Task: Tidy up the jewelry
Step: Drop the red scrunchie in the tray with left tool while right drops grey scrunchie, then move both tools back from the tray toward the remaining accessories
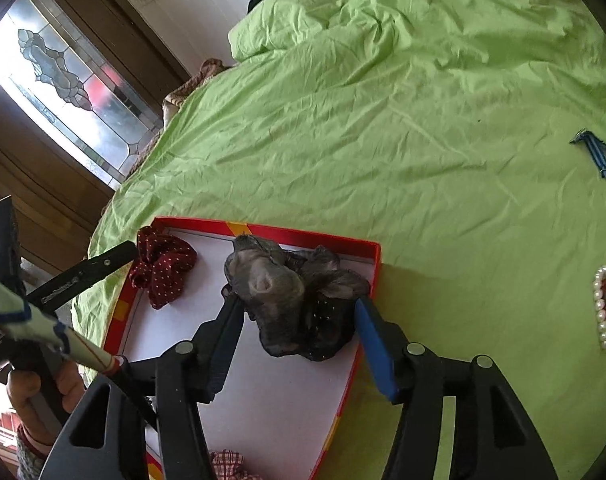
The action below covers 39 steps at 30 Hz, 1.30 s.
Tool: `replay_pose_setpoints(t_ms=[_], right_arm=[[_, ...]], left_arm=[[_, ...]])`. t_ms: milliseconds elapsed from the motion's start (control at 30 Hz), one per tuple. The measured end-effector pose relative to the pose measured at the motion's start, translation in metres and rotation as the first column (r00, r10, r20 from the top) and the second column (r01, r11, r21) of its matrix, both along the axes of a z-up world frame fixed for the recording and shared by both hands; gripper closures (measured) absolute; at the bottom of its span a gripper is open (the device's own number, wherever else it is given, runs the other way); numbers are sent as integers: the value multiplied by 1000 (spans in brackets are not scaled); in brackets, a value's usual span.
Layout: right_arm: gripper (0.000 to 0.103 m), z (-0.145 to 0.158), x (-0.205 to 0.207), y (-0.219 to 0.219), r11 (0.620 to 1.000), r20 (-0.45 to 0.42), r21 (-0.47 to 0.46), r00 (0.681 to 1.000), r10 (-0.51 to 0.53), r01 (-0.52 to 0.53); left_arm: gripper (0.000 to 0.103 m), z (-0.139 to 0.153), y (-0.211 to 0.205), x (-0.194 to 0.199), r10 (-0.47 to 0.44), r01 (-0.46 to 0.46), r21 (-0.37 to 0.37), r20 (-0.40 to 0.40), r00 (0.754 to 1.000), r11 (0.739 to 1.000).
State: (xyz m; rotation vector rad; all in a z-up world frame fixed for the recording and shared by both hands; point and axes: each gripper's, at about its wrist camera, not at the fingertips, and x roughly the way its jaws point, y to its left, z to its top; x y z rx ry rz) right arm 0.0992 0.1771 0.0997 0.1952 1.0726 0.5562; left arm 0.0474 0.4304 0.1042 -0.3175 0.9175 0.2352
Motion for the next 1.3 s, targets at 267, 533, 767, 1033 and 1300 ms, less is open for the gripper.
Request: replay_pose_setpoints(t_ms=[267,533,767,1033,1300], right_arm=[[41,47,-56,-55,997,141,-79,990,-13,25],[35,76,-133,-160,977,264,-151,959,-105,149],[35,84,-182,-243,956,284,-143,936,-206,254],[31,83,-216,-321,916,275,-144,905,-326,374],[28,63,-233,-369,880,243,-154,880,-407,450]], left_arm=[[54,46,-30,-50,-28,24,65,66,997,998],[54,80,-112,-94,-126,114,112,112,986,987],[53,90,-209,-104,-259,243,152,102,960,958],[52,103,-294,-121,-371,355,144,111,922,924],[46,100,-332,-133,-416,399,164,87,905,902]])
